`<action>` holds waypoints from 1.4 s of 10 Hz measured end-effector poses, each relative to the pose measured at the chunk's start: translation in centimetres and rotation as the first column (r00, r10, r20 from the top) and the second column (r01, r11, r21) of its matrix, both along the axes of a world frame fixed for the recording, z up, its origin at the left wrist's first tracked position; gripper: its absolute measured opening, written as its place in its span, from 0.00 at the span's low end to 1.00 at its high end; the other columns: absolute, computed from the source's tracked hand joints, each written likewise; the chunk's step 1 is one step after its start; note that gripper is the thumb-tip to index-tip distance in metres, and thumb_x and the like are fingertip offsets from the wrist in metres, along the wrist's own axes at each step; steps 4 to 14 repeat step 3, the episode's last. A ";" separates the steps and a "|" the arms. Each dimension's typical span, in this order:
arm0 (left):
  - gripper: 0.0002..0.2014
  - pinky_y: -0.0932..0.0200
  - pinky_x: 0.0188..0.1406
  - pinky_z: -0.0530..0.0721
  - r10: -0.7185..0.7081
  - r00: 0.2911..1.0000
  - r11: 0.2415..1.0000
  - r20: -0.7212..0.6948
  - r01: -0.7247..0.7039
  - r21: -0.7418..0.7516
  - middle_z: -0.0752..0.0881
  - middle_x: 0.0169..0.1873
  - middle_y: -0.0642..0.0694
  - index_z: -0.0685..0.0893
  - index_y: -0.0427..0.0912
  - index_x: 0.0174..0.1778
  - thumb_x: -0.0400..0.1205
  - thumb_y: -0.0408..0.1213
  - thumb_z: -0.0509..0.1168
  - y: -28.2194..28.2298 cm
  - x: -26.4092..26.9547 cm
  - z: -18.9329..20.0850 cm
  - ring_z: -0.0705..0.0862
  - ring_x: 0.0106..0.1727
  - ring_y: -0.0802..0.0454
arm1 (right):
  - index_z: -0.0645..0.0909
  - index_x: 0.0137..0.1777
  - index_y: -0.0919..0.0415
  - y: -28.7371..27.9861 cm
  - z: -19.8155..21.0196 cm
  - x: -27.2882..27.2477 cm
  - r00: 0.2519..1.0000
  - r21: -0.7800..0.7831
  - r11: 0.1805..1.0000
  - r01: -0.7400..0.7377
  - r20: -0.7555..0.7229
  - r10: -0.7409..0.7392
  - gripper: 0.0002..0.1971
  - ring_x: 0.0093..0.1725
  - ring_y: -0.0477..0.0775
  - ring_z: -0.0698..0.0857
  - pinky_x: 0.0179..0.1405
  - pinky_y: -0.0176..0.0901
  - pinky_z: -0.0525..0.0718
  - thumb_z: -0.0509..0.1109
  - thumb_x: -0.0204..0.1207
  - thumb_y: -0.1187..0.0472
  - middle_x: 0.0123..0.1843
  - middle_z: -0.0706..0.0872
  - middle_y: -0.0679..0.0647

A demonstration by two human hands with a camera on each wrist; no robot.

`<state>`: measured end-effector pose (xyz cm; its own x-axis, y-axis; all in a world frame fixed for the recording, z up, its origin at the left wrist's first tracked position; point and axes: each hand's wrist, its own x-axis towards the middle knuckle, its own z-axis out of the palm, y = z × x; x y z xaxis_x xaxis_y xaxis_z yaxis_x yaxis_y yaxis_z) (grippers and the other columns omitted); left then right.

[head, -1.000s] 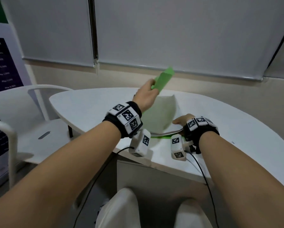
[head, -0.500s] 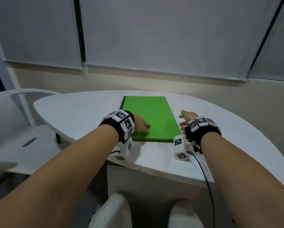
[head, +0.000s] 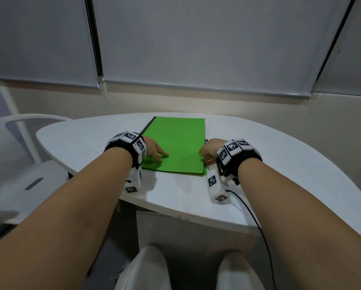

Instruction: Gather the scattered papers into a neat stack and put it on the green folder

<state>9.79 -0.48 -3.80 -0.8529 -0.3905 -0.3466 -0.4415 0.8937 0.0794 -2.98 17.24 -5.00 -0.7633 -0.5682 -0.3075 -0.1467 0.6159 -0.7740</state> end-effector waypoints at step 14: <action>0.27 0.54 0.78 0.62 -0.217 0.938 0.976 -0.269 0.218 -0.024 0.62 0.82 0.43 0.63 0.51 0.80 0.84 0.47 0.58 5.3 3.1 1.4 0.65 0.80 0.45 | 0.76 0.70 0.65 4.6 2.4 3.3 0.989 -0.113 0.992 -0.047 -0.145 0.030 0.19 0.43 0.52 0.82 0.47 0.43 0.83 0.66 0.79 0.64 0.53 0.81 0.56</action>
